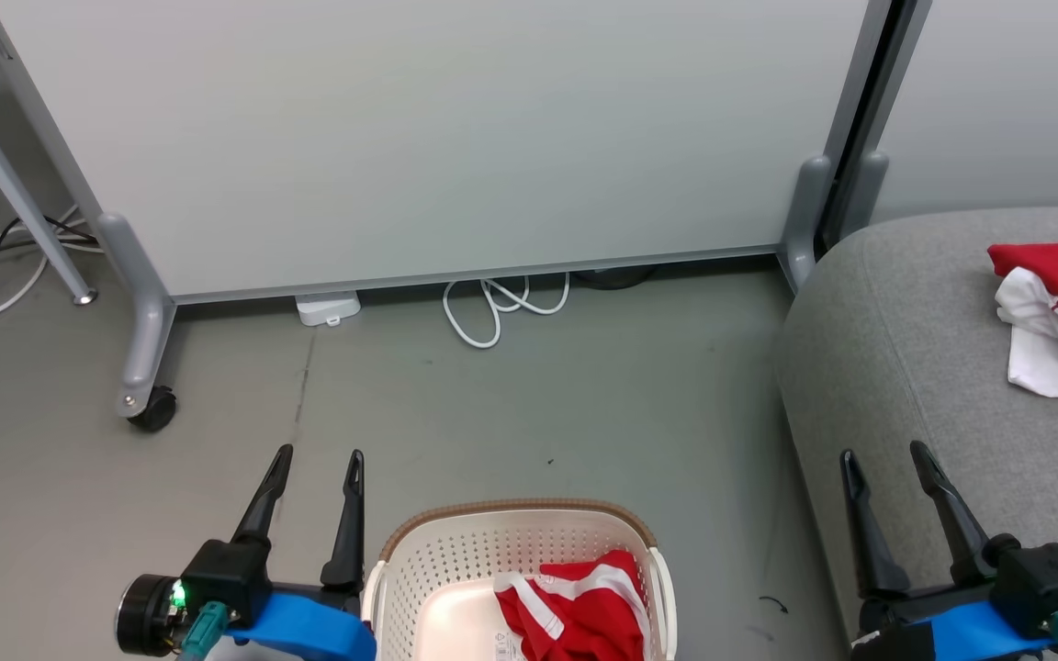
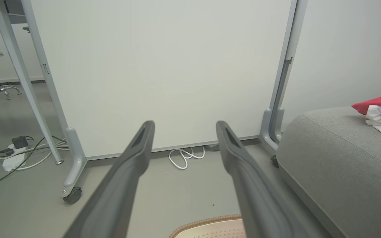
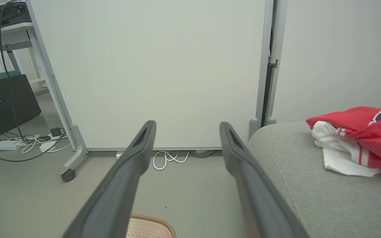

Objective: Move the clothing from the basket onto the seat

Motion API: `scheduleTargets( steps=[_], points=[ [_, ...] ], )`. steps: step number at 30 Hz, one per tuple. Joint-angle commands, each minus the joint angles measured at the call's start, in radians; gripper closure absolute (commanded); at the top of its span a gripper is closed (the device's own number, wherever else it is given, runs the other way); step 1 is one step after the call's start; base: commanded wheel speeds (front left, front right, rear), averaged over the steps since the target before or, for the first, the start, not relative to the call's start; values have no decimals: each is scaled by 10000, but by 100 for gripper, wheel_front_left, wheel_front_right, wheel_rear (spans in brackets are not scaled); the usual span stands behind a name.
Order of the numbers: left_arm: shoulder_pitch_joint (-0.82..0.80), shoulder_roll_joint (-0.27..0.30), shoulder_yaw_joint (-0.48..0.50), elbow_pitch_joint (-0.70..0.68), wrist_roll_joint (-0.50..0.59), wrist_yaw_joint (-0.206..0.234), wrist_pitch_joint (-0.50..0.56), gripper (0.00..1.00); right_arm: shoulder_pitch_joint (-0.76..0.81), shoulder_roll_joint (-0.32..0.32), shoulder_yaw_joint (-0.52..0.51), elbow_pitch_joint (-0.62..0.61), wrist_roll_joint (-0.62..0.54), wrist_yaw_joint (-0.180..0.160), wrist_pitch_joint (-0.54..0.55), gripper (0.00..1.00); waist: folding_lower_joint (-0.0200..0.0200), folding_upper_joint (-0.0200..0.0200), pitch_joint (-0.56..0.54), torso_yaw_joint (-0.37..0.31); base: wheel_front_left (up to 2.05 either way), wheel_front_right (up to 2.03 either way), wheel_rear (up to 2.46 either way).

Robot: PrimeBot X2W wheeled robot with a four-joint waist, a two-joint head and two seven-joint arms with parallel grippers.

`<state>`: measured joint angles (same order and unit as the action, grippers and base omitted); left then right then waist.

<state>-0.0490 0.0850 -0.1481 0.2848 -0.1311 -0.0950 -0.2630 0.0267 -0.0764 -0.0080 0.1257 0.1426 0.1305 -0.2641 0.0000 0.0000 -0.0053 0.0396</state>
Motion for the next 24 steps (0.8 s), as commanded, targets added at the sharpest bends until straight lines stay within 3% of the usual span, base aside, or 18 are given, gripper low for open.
scheduleTargets(
  steps=[1,11,24],
  points=[
    [-236,-33,-47,99,47,-50,-26,0,-118,12,8,-15,-40,5,-5,0,0,0,85,-38,0,0,0],
    [-1940,-161,-680,1564,-270,-295,-28,0,-917,-305,102,-215,57,5,-5,0,0,0,1170,-508,0,0,0],
    [-4780,-236,-2296,4858,-462,-346,-24,0,-2666,-591,348,-718,177,5,-5,0,0,0,3806,-1379,0,0,0]
  ],
)
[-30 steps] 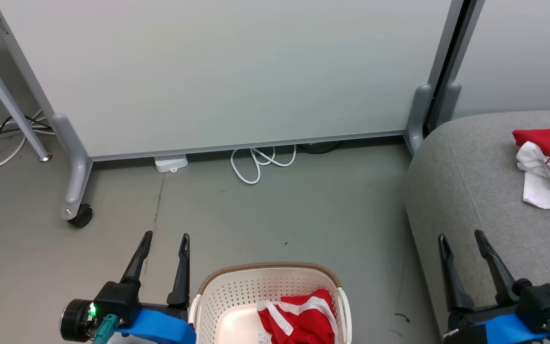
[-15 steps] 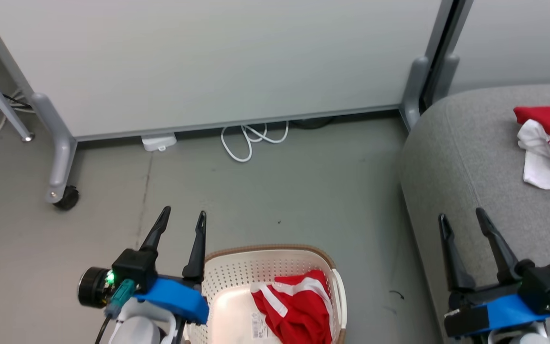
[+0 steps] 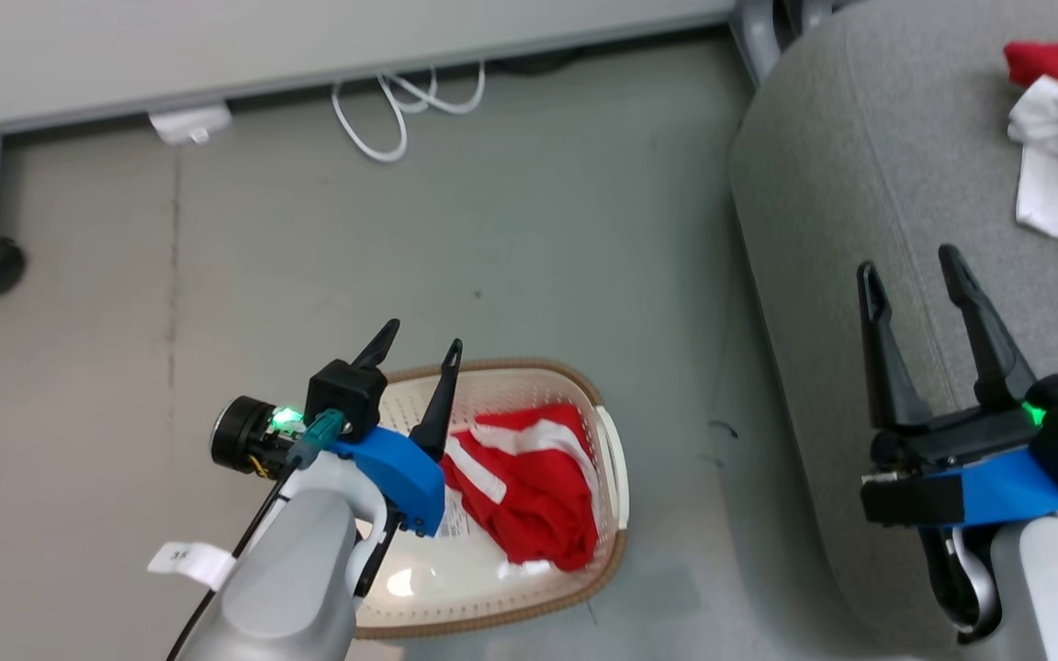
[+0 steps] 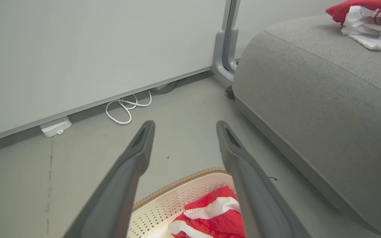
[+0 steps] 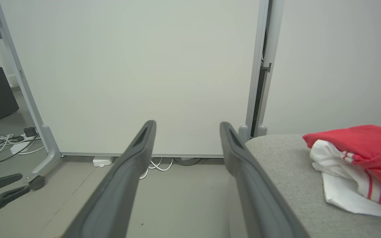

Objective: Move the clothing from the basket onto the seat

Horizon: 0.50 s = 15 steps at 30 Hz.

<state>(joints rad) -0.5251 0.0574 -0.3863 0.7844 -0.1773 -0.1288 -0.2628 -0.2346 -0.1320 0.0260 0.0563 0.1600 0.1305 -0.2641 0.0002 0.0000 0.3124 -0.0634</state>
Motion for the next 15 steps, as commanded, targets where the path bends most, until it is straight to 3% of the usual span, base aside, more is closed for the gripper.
scheduleTargets(
  steps=[1,15],
  points=[
    [-212,34,-96,142,-65,-9,-27,0,-170,-48,6,-43,8,5,-5,0,-2,0,815,-395,0,0,0],
    [-2409,-36,-1800,3142,-2026,-13,1015,0,-1552,-89,80,-453,66,5,-5,0,-2,0,3141,-817,0,0,0]
  ],
)
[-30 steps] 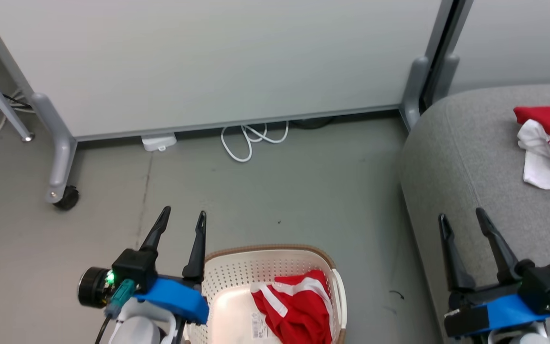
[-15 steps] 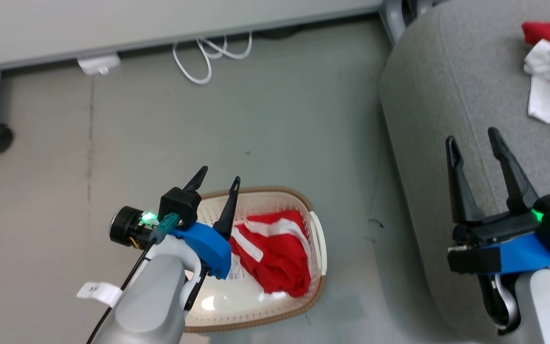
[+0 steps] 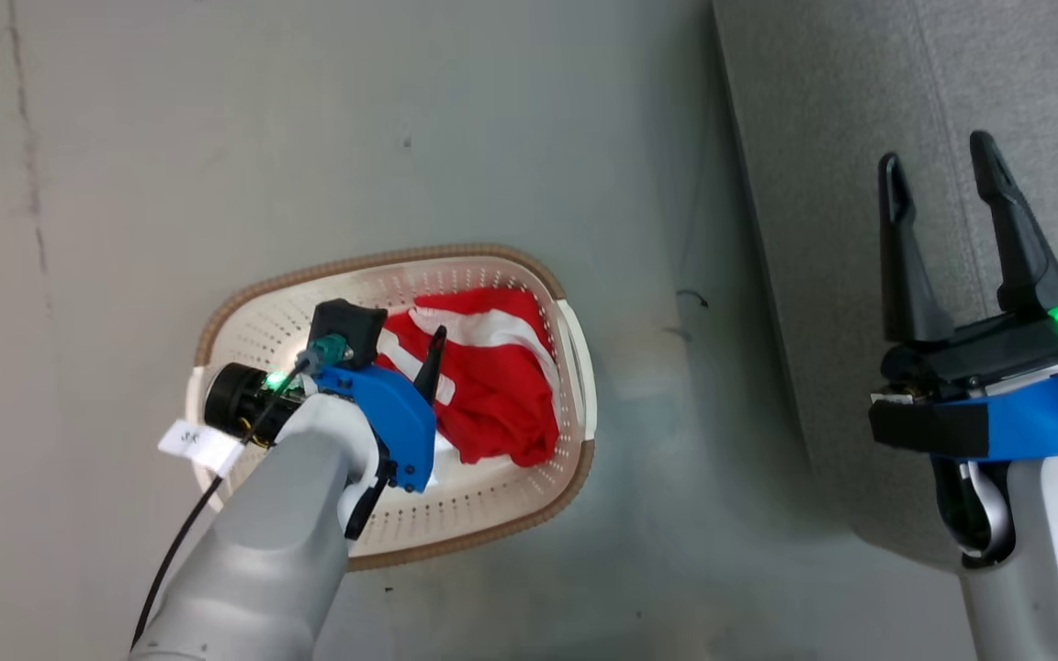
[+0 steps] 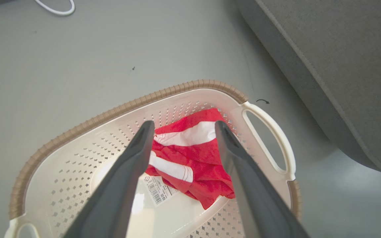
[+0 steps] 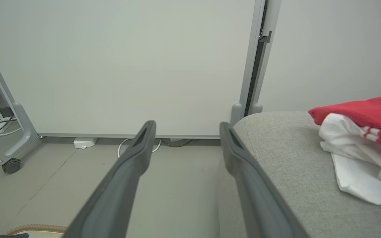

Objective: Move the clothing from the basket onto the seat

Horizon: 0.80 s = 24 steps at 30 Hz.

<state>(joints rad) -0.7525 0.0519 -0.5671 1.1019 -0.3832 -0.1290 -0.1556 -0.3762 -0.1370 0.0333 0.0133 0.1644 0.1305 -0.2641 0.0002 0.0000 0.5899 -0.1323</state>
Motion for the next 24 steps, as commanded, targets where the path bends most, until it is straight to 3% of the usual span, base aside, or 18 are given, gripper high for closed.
scheduleTargets(
  steps=[1,9,24],
  points=[
    [-234,17,-64,76,-149,-11,144,0,-205,-40,24,-56,22,5,-5,0,-2,0,529,-151,0,0,0],
    [-901,8,-226,669,-1693,-12,1335,0,-656,-54,81,-318,38,5,-5,0,-2,0,1552,-322,0,0,0],
    [-1863,160,358,1537,-3300,-13,2371,0,-1052,-10,225,-852,-25,5,-5,0,-2,0,2834,-568,0,0,0]
  ],
)
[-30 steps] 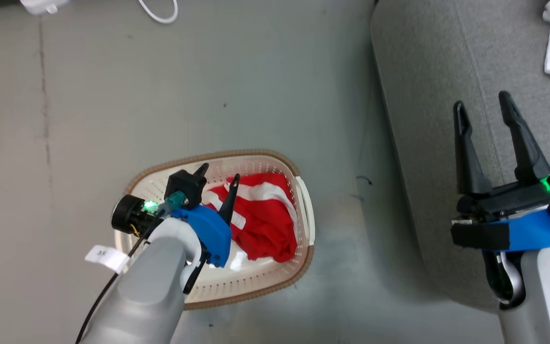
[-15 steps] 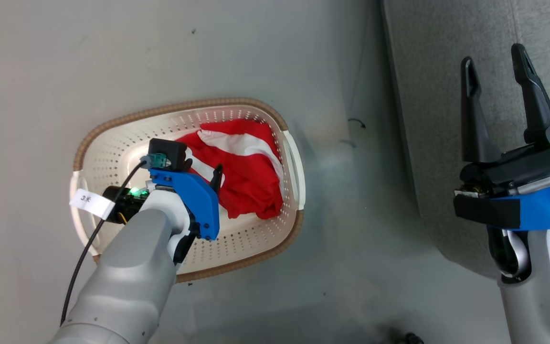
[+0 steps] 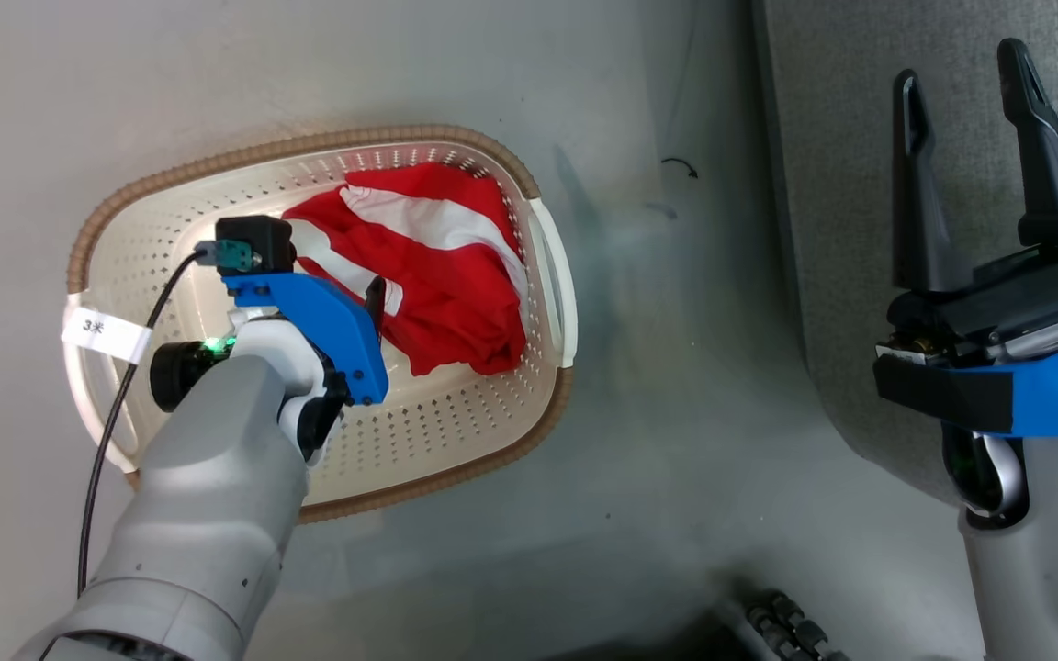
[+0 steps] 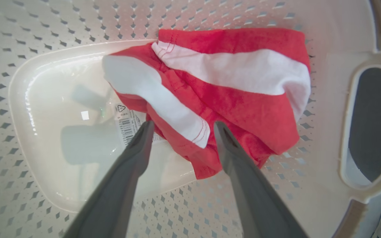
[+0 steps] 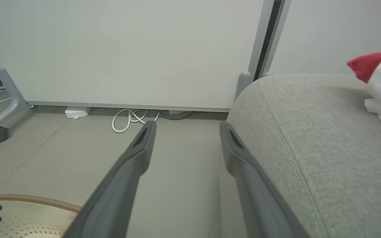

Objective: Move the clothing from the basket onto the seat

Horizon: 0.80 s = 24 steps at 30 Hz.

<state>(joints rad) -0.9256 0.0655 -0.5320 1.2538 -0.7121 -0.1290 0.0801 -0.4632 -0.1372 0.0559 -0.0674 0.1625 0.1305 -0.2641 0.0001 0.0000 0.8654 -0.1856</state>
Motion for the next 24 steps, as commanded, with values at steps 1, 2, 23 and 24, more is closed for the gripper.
scheduleTargets(
  steps=[1,2,23,24],
  points=[
    [-188,17,25,18,-80,-13,63,0,-187,3,-1,-61,-8,5,-5,0,-1,0,141,-51,0,0,0],
    [-271,18,10,14,-137,-13,73,0,-176,20,-5,-71,-15,5,-5,0,-1,0,197,-66,0,0,0],
    [-1260,171,-126,315,-402,664,179,0,55,52,-104,-366,-111,5,-4,0,-1,0,1265,-272,0,0,0],
    [-1295,163,-186,320,-338,696,141,0,47,43,-100,-382,-113,5,-4,0,-1,0,1283,-263,0,0,0]
  ],
)
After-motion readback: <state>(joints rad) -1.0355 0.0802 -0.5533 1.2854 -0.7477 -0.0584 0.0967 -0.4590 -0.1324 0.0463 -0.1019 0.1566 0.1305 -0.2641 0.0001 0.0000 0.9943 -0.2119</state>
